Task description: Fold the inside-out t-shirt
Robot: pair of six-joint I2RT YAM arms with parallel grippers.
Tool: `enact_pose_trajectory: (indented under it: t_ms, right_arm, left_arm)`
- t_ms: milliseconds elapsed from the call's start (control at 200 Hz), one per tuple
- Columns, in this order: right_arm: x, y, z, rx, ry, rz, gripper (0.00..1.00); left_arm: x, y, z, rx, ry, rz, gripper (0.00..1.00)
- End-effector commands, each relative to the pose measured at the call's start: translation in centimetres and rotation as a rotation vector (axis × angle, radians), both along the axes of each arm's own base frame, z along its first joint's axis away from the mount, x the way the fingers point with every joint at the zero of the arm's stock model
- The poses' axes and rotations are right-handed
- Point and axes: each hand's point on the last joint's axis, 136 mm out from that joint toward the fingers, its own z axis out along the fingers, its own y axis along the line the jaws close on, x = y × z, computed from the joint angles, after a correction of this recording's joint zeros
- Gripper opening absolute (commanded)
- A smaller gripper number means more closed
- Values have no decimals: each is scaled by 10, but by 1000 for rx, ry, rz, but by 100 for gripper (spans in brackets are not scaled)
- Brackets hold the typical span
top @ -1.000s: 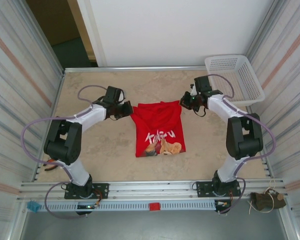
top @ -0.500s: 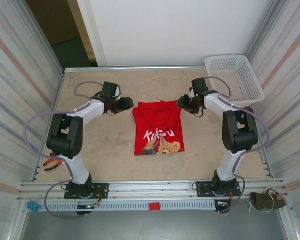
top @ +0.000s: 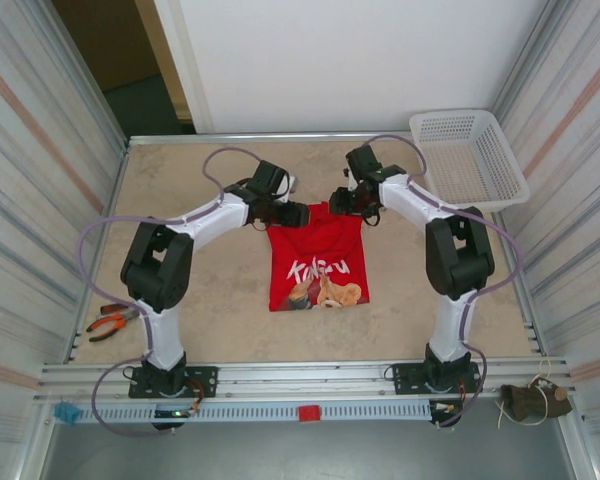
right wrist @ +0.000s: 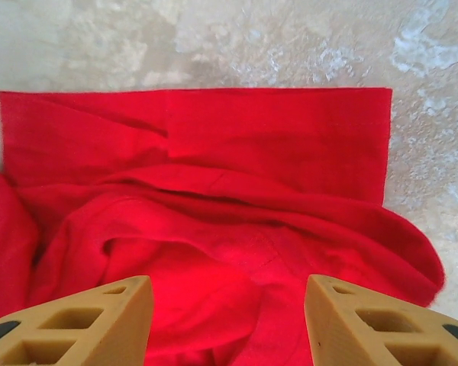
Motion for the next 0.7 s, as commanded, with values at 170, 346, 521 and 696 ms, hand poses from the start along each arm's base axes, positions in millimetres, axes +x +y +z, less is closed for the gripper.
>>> enact_pose_trajectory:
  t_ms: [170, 346, 521, 696]
  right_arm:
    - [0, -13, -29, -116, 51, 9, 50]
    - [1, -15, -33, -123, 59, 3, 26]
    - [1, -18, -18, -100, 35, -6, 0]
    - [5, -28, 15, -6, -15, -63, 0]
  left_arm:
    - [-3, -3, -10, 9, 7, -21, 60]
    - [-1, -9, -16, 0, 9, -27, 34]
    - [11, -4, -5, 0, -30, -2, 0]
    - [25, 9, 18, -38, -75, 57, 0]
